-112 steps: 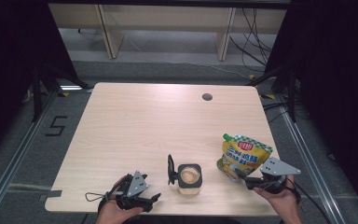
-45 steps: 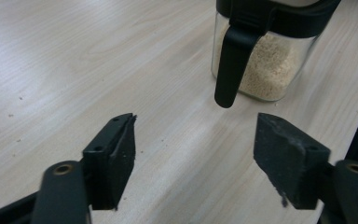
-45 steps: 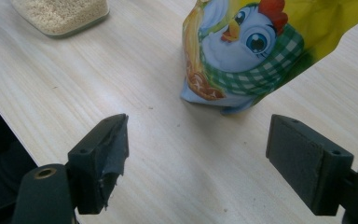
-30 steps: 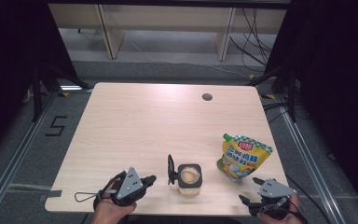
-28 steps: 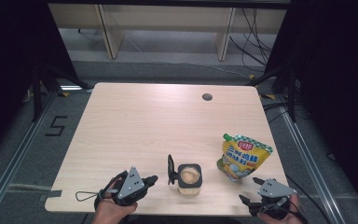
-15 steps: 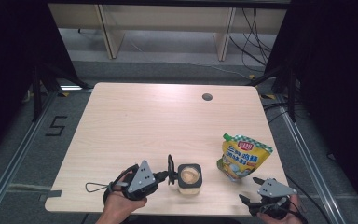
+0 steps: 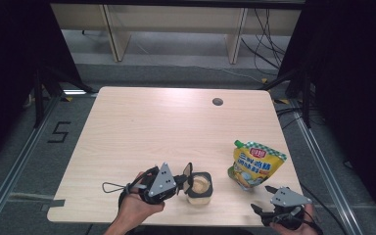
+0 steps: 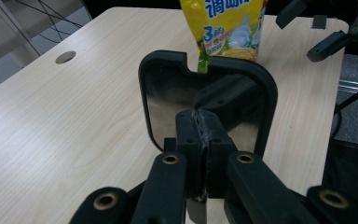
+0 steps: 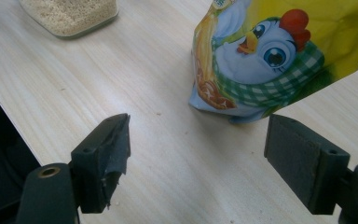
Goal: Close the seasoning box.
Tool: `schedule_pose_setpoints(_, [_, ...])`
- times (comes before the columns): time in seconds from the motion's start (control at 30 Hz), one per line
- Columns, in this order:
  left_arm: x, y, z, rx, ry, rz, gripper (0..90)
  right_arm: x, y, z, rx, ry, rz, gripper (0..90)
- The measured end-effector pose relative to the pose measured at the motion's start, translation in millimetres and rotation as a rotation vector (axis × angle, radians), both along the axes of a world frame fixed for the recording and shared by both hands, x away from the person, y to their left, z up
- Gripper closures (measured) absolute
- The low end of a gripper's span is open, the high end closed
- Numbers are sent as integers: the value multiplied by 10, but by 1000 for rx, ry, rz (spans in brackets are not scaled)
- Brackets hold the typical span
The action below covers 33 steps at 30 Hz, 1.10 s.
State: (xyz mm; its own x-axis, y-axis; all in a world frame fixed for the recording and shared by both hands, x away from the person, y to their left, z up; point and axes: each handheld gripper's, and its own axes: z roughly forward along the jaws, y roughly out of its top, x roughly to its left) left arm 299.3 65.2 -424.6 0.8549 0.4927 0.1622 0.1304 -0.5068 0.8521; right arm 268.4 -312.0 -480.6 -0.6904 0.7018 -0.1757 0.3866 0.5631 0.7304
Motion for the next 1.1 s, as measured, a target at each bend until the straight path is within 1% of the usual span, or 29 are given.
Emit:
schedule_pose_setpoints(0.07, [9, -42, -14, 7, -2, -11, 865, -2, 1, 3, -2, 0, 1, 234])
schedule_pose_setpoints(0.1, [16, -63, -20, 19, -1, -19, 863, -4, 3, 5, 1, 0, 0, 234])
schedule_pose_setpoints(0.13, [20, -81, -27, 16, 0, -24, 862, -4, 2, 6, 1, 0, 1, 234])
schedule_pose_setpoints(0.17, [17, -98, -38, 6, 12, -17, 861, -6, 4, 7, 6, 3, 0, 234])
schedule_pose_setpoints(0.23, [30, -112, -45, 16, 5, -24, 861, -3, -1, 6, -1, 0, 1, 234])
schedule_pose_setpoints(0.3, [33, -135, -63, 12, 11, -26, 861, -3, -2, 5, -1, 1, 1, 234])
schedule_pose_setpoints(0.33, [34, -140, -69, 20, 19, -29, 861, -2, -2, 4, -1, 1, 2, 234])
schedule_pose_setpoints(0.37, [39, -153, -80, 17, 11, -32, 861, -2, -2, 4, -1, 0, 2, 234])
schedule_pose_setpoints(0.4, [43, -160, -90, 21, 19, -35, 861, -2, -1, 4, -2, 1, 3, 234])
schedule_pose_setpoints(0.43, [36, -172, -105, 9, 29, -28, 861, 0, -2, 4, -5, -4, 5, 234])
schedule_pose_setpoints(0.47, [42, -178, -114, 13, 30, -33, 861, 0, -1, 3, -5, -4, 4, 234])
schedule_pose_setpoints(0.5, [52, -176, -121, 35, 30, -47, 859, -3, 2, 4, -4, 0, 2, 234])
schedule_pose_setpoints(0.53, [43, -189, -138, 22, 40, -34, 857, -3, 3, 4, -5, 0, 3, 234])
schedule_pose_setpoints(0.57, [52, -192, -149, 34, 35, -43, 856, -1, 4, 2, -8, -3, 4, 234])
schedule_pose_setpoints(0.6, [45, -206, -167, 22, 45, -36, 855, 1, 3, -1, -11, -5, 10, 234])
schedule_pose_setpoints(0.63, [52, -203, -174, 42, 40, -41, 853, 3, 2, -3, -14, -7, 14, 234])
schedule_pose_setpoints(0.67, [53, -212, -185, 38, 42, -45, 853, 1, 2, -3, -15, -4, 13, 234])
schedule_pose_setpoints(0.7, [54, -209, -190, 48, 41, -40, 852, 3, 0, -3, -15, -7, 15, 234])
schedule_pose_setpoints(0.73, [56, -213, -193, 38, 41, -38, 853, 4, -1, -2, -16, -10, 15, 235])
schedule_pose_setpoints(0.77, [60, -211, -187, 44, 41, -40, 848, -1, 3, 2, -11, -3, 6, 235])
schedule_pose_setpoints(0.8, [60, -220, -194, 22, 50, -40, 840, -1, 3, 3, -11, -5, 5, 235])
schedule_pose_setpoints(0.83, [63, -211, -182, 28, 57, -43, 821, -1, 2, 3, -11, -5, 5, 235])
schedule_pose_setpoints(0.87, [68, -207, -177, 17, 53, -45, 798, -1, 2, 4, -11, -5, 5, 235])
schedule_pose_setpoints(0.9, [69, -191, -160, 18, 60, -45, 776, -2, 2, 3, -11, -5, 5, 234])
schedule_pose_setpoints(0.93, [68, -189, -156, -7, 59, -38, 745, -2, 2, 3, -10, -5, 6, 235])
schedule_pose_setpoints(0.97, [67, -183, -149, -15, 62, -36, 710, -1, 2, 3, -11, -4, 6, 235])
schedule_pose_setpoints(1.03, [67, -150, -117, -19, 65, -47, 630, 0, 2, 3, -12, -5, 7, 234])
schedule_pose_setpoints(1.07, [68, -130, -104, -29, 61, -49, 582, 4, -3, 0, -16, -12, 16, 235])
schedule_pose_setpoints(1.1, [63, -102, -90, -46, 69, -43, 546, 4, -3, 0, -16, -12, 16, 236])
